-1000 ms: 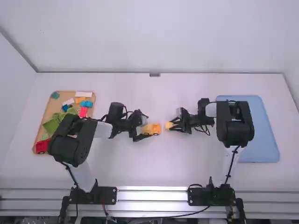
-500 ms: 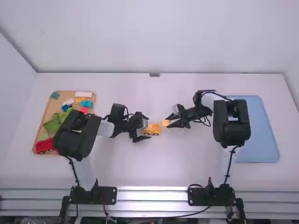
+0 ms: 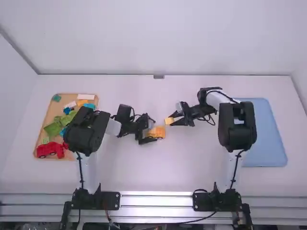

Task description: Assemble lego blocks to make yellow taxi

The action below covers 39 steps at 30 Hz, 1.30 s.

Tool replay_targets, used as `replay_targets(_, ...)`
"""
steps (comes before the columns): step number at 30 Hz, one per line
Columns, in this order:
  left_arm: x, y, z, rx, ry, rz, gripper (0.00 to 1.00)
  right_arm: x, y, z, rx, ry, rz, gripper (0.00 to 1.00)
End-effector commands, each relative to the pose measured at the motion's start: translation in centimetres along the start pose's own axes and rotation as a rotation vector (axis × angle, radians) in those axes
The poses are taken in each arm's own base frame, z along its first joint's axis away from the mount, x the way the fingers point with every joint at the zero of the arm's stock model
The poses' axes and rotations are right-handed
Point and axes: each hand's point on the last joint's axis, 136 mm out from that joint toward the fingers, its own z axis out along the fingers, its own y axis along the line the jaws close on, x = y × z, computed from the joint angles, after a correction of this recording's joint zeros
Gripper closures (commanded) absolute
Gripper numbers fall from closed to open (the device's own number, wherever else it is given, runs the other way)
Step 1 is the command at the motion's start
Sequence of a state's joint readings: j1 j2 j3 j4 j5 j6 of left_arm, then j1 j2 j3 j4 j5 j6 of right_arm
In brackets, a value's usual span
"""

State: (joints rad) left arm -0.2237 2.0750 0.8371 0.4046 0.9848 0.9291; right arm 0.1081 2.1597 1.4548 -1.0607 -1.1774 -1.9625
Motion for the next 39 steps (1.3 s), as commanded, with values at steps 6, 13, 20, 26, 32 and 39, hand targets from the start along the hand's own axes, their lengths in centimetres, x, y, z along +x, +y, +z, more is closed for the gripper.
replay_targets(6, -0.3, -0.2, 0.4, 0.028, -0.020, 0.034, 0.04, -0.6, -2.3, -0.5, 0.060, 0.138, 0.087, 0.86)
replay_targets(13, 0.2, -1.2, 0.6, 0.055, -0.003, 0.034, 0.05, -0.8, -2.9, 0.4, 0.104, 0.387, 0.173, 0.91)
replay_targets(20, 0.3, -1.0, 0.5, 0.047, 0.001, 0.032, 0.04, -2.0, -1.8, 1.6, 0.066, 0.403, 0.172, 1.00)
replay_targets(26, 0.3, -1.0, 0.5, 0.045, 0.002, 0.036, 0.04, -1.1, -2.5, 1.0, 0.126, 0.374, 0.241, 1.00)
replay_targets(32, 0.2, -0.8, 0.5, 0.043, 0.001, 0.037, 0.04, -1.9, -1.8, 1.2, 0.137, 0.373, 0.220, 1.00)
replay_targets(39, 0.1, -0.6, 0.5, 0.038, -0.003, 0.044, 0.04, -2.0, -0.8, 1.0, 0.271, 0.479, 0.206, 1.00)
